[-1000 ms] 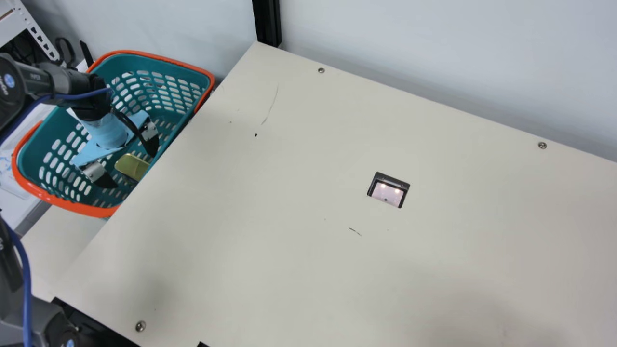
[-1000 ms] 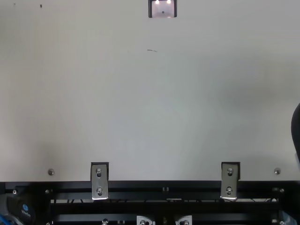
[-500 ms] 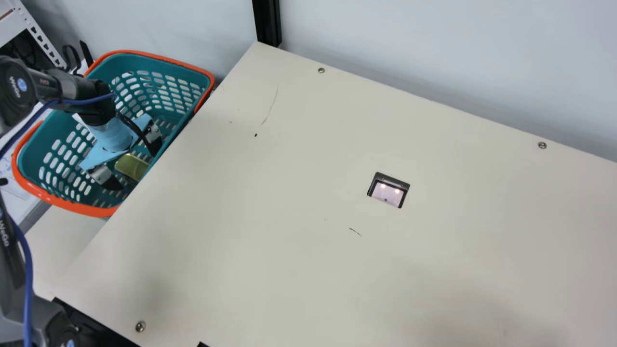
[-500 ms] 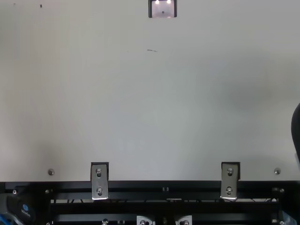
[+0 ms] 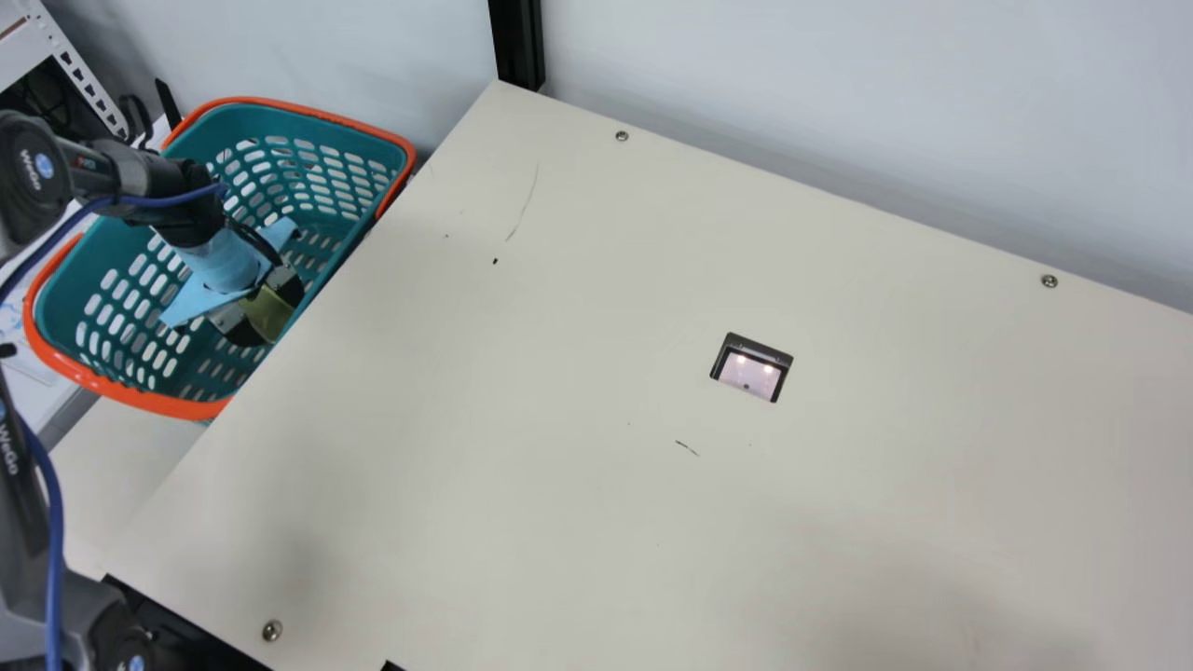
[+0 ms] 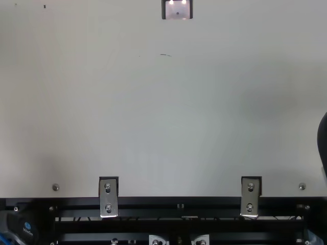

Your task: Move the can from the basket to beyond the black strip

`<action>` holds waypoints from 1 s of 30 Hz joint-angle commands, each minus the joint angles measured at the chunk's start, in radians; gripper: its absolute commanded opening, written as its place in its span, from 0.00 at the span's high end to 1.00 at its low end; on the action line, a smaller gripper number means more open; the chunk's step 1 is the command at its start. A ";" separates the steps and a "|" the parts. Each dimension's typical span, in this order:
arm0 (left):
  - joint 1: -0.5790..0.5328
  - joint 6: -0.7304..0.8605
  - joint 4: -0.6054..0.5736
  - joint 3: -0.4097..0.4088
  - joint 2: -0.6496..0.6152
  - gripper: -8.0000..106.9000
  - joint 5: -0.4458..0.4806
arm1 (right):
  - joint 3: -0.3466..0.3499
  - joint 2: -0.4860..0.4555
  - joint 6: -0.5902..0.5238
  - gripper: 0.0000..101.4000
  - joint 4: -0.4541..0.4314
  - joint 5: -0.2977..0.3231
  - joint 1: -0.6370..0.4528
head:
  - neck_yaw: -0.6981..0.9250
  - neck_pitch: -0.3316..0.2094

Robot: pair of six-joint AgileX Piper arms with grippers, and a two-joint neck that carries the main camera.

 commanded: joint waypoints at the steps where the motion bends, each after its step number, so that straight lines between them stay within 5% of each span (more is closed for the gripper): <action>1: -0.003 0.027 0.002 0.016 -0.028 0.84 -0.027 | 0.000 0.000 0.000 0.00 0.000 0.000 0.000 | 0.014 -0.029; 20: -0.023 0.116 0.121 0.209 -0.419 0.84 -0.202 | 0.000 0.000 0.000 0.00 0.002 0.000 0.000 | 0.014 -0.029; 30: -0.038 0.282 -0.016 0.301 -0.652 0.84 -0.199 | 0.000 0.000 0.000 0.00 0.002 0.000 0.000 | 0.014 -0.029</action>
